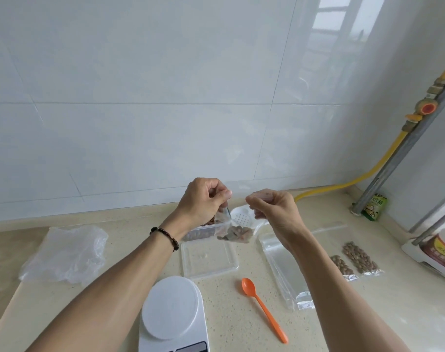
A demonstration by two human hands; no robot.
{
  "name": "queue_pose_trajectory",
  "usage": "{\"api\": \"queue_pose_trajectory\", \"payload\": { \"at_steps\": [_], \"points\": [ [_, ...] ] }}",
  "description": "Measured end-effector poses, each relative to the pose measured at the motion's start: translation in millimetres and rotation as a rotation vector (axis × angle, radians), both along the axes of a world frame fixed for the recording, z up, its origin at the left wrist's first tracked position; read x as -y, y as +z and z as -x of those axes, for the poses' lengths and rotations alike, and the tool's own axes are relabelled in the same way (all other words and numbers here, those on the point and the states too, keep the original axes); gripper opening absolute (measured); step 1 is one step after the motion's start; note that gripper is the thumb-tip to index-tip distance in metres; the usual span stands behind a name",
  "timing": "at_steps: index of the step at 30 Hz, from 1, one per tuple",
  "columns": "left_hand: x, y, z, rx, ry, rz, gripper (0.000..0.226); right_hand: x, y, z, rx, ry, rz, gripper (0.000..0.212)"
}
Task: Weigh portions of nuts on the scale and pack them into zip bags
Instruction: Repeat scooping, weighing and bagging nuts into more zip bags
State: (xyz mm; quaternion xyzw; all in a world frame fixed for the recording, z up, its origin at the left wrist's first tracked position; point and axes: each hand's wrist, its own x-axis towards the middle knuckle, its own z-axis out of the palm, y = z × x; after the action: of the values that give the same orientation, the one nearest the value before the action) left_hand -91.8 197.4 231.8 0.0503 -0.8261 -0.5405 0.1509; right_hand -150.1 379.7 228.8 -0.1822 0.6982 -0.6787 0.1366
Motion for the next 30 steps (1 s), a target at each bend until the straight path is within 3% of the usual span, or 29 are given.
{"api": "queue_pose_trajectory", "payload": {
  "at_steps": [6,11,14,18,20,22,25,30],
  "points": [
    [-24.4,-4.1,27.1,0.059,-0.103,-0.191,0.017,-22.8,-7.3,29.7,0.046,-0.128,0.112,0.023],
    [-60.6,-9.1,58.7,-0.069,-0.011,-0.016,0.021,-51.5,-18.0,62.8,0.156,-0.085,0.198,0.015],
    [-87.0,-12.3,80.6,-0.077,0.008,-0.007,0.022,-70.6,-25.2,85.7,0.179,-0.065,0.201,0.007],
    [-118.1,-19.1,102.5,0.089,-0.072,-0.235,0.023,-100.2,-26.7,118.6,0.144,-0.055,0.196,0.012],
    [-137.0,-31.6,112.7,0.162,-0.129,-0.227,0.026,-116.2,-25.1,135.7,0.143,-0.040,0.208,0.013],
    [-151.3,-46.3,119.0,0.187,-0.140,-0.141,0.011,-127.6,-22.7,147.6,0.167,-0.018,0.211,0.014],
    [-180.3,-56.1,136.3,0.215,-0.062,-0.169,0.012,-154.9,-24.2,170.0,0.205,-0.002,0.168,0.022],
    [-226.2,-63.7,163.7,0.285,-0.084,-0.227,0.012,-195.8,-38.0,198.5,0.005,-0.093,-0.056,0.028]
  ]
}}
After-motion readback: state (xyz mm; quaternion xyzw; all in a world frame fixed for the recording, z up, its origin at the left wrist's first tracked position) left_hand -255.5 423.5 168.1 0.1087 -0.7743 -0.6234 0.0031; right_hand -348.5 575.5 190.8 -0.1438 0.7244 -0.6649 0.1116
